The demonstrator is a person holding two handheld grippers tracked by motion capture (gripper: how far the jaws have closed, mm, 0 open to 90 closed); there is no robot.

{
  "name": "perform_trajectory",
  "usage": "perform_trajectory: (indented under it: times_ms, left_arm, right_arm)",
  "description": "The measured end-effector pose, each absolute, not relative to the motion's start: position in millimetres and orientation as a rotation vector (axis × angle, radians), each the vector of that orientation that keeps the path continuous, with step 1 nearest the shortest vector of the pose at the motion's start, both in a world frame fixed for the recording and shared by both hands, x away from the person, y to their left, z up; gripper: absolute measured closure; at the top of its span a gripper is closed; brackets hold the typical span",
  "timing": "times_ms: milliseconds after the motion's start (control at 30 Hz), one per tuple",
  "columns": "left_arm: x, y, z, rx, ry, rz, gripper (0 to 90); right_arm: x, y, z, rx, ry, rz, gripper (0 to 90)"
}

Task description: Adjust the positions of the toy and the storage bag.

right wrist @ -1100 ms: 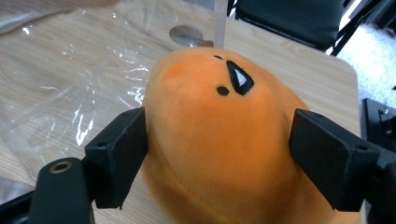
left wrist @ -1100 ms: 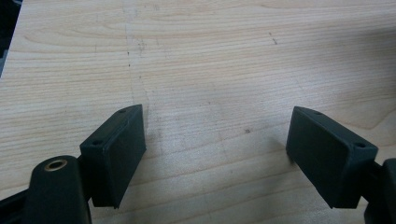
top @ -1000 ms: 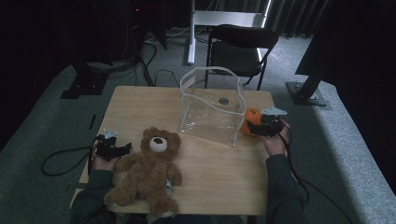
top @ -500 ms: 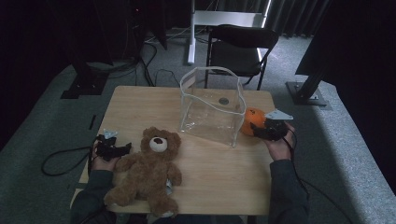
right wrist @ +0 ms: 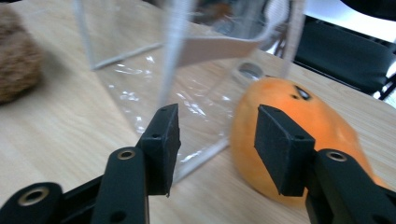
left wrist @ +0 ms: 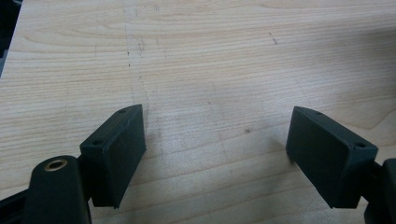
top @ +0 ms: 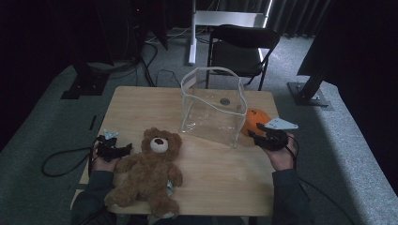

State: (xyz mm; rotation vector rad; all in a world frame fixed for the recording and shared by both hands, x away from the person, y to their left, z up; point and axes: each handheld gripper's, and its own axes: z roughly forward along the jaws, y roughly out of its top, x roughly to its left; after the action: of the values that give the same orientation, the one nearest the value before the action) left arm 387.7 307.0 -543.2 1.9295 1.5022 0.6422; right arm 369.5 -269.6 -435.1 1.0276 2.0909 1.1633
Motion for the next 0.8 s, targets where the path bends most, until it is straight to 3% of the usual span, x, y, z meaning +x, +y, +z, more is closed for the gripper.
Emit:
perform_trajectory:
  times_ms: [267,800]
  left_arm:
    - [388,307,-543,1.928,1.502,0.642,20.2]
    - [388,307,-543,1.928,1.502,0.643,20.2]
  right_arm:
    - [354,-247,-428,0.93,2.167,1.255,58.0]
    - [341,-199,-433,0.778,2.323,1.341,60.9]
